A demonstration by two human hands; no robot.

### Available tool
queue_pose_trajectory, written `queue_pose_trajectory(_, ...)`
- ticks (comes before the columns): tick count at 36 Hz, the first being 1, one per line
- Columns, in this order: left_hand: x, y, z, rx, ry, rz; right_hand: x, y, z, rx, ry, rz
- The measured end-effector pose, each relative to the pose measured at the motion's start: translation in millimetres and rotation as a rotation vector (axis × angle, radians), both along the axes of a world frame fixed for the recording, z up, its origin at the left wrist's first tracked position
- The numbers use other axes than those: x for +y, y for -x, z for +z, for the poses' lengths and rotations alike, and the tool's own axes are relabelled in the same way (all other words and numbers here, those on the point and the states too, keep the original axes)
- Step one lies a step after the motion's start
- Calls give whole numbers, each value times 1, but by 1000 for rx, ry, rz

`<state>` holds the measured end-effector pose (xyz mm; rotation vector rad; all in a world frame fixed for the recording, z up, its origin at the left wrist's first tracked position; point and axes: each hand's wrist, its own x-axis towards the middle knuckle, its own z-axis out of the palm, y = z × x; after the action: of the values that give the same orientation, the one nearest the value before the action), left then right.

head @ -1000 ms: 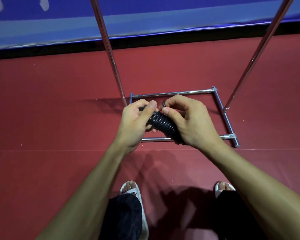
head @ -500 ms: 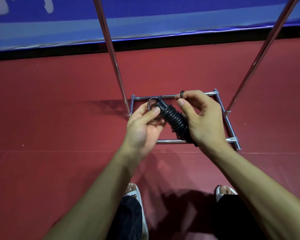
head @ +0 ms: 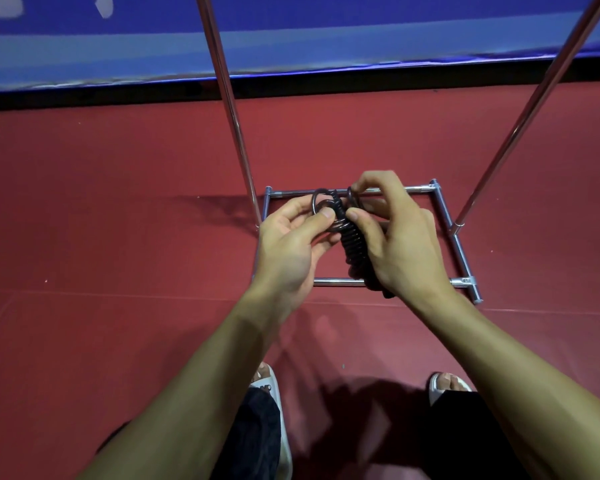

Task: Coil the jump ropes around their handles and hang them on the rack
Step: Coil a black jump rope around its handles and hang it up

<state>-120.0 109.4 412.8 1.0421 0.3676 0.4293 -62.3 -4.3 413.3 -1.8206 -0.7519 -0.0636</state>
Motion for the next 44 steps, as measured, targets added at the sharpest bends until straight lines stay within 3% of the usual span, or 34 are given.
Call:
queue_pose_trajectory(13, 2, 2, 7, -32, -42, -71, 0, -4, -12, 141, -193, 40)
queue_pose_trajectory(19, 4, 3, 8, -27, -27, -91, 1, -6, -12, -56, -100, 79)
queue_pose_trajectory(29, 6, 7, 15, -12, -39, -144, -4, -12, -11, -139, -40, 73)
queue_pose_trajectory(36, 3, 5, 17, 40, -2, -112, -4, -9, -9, -25, -60, 96)
queue_pose_trajectory(44, 2, 2, 18, 91, -129, -24, 0, -3, -3, 57, -8, 160)
